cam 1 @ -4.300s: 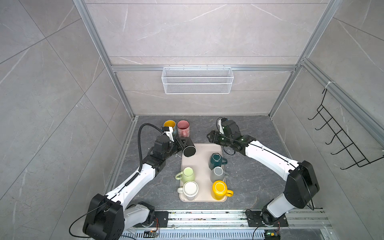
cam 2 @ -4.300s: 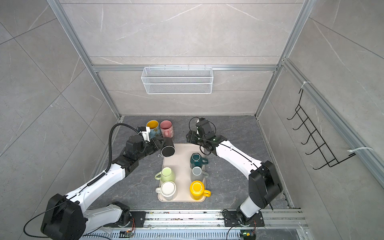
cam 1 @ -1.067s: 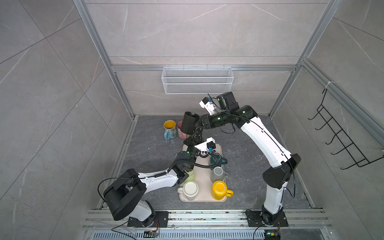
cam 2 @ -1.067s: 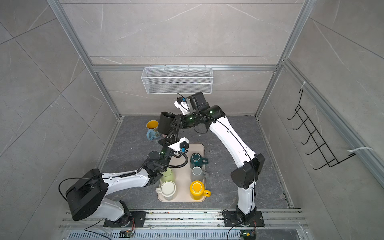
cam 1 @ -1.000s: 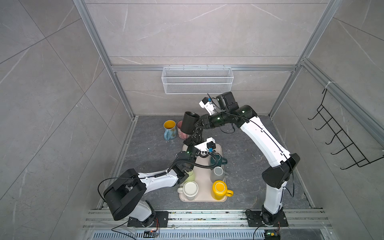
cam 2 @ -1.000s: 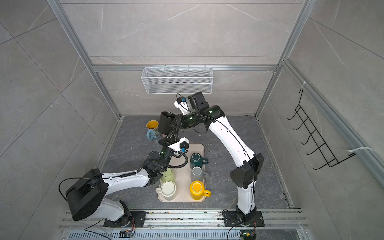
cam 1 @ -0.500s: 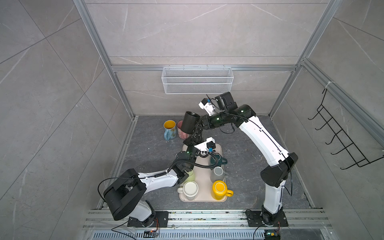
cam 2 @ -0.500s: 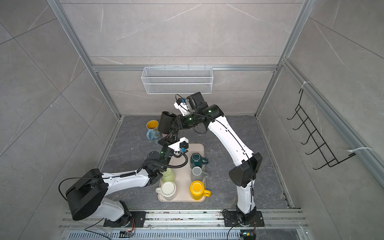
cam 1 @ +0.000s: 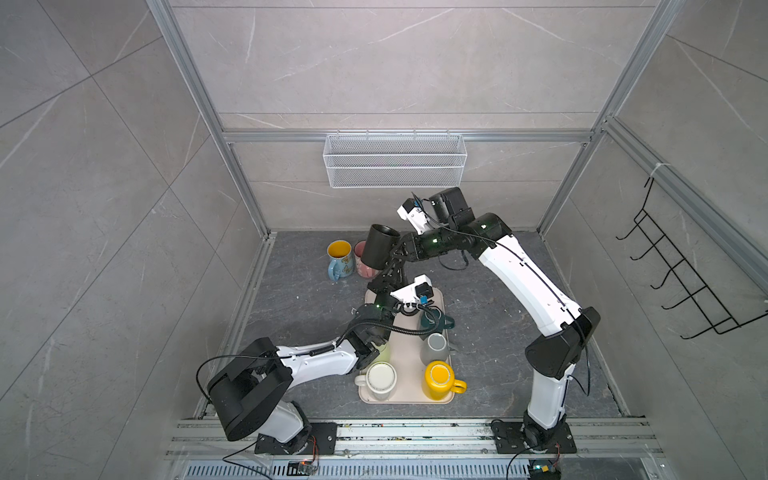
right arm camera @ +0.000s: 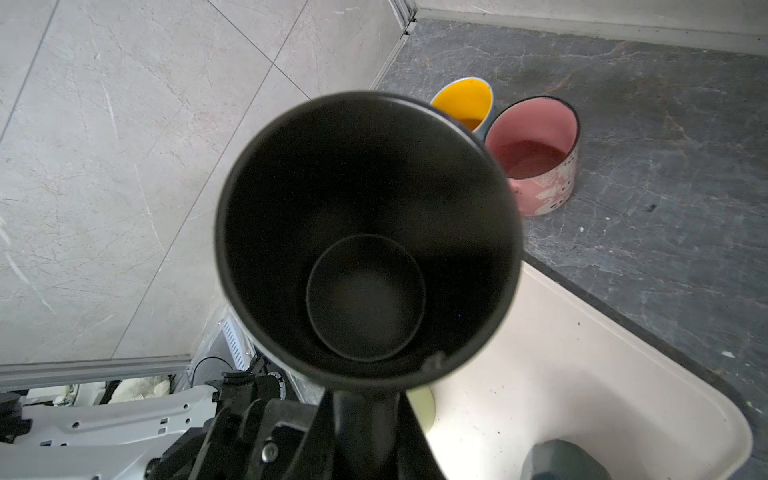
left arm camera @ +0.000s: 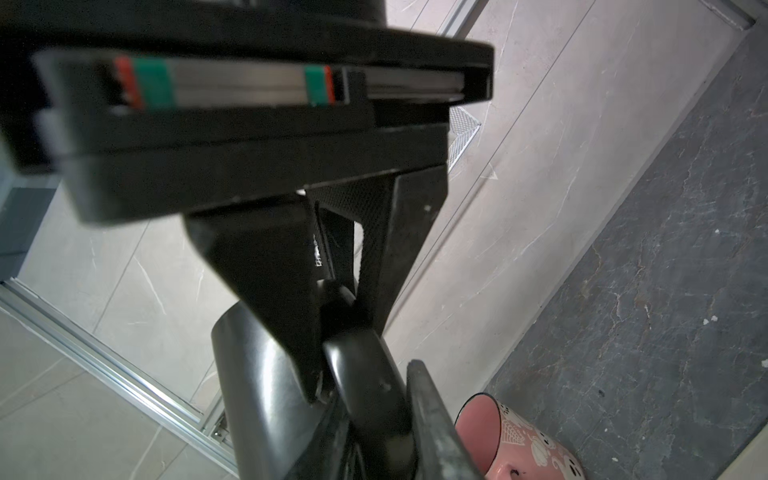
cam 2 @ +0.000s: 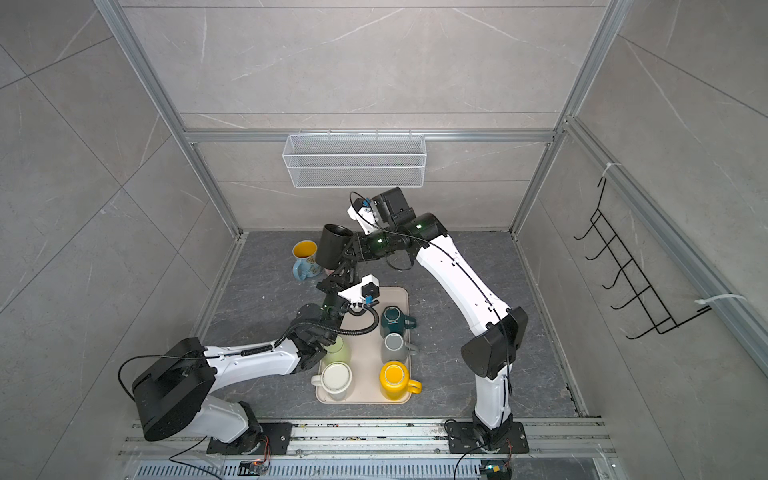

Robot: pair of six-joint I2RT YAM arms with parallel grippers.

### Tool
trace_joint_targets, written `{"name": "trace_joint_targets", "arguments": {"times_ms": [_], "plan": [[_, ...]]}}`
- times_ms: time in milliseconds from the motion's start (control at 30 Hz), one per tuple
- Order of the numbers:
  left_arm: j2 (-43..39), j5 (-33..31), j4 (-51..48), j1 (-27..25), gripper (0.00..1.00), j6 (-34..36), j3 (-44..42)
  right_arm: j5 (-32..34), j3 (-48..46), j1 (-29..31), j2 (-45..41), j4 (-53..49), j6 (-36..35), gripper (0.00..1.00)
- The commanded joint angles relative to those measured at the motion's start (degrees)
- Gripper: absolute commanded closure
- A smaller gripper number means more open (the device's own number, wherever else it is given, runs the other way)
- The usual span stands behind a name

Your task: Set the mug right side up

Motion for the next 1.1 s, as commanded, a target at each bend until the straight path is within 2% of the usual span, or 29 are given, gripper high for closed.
{"name": "trace_joint_targets", "arguments": {"times_ms": [0, 100, 400, 700, 833, 1067], "plan": [[-1.1, -0.5, 9.9, -0.7, 0.68, 3.7, 4.9, 2.7, -2.5, 0.6, -2.7, 1.5, 0.6, 1.0], [-1.2, -0.6, 9.9, -1.2, 0.59, 4.0, 5.0, 3.3, -4.1, 0.6, -3.8, 2.9, 1.2, 1.0], [-2.9, -2.3, 9.8, -2.7, 0.42, 5.8, 3.8, 8.2, -9.0, 0.5, -6.4, 8.2, 3.6, 1.0], [-7.0, -3.4, 5.7, -3.5, 0.33, 4.3, 0.9, 8.9, -7.9, -0.6, -4.6, 9.8, 5.5, 1.0], [-9.6, -4.3, 2.0, -3.5, 0.32, 2.5, 0.1, 9.3, -7.9, -1.2, -4.3, 11.3, 6.5, 1.0], [-15.8, -5.3, -7.4, -3.5, 0.32, -5.3, -1.2, 11.5, -7.7, -1.6, -2.4, 13.9, 8.1, 1.0]]}}
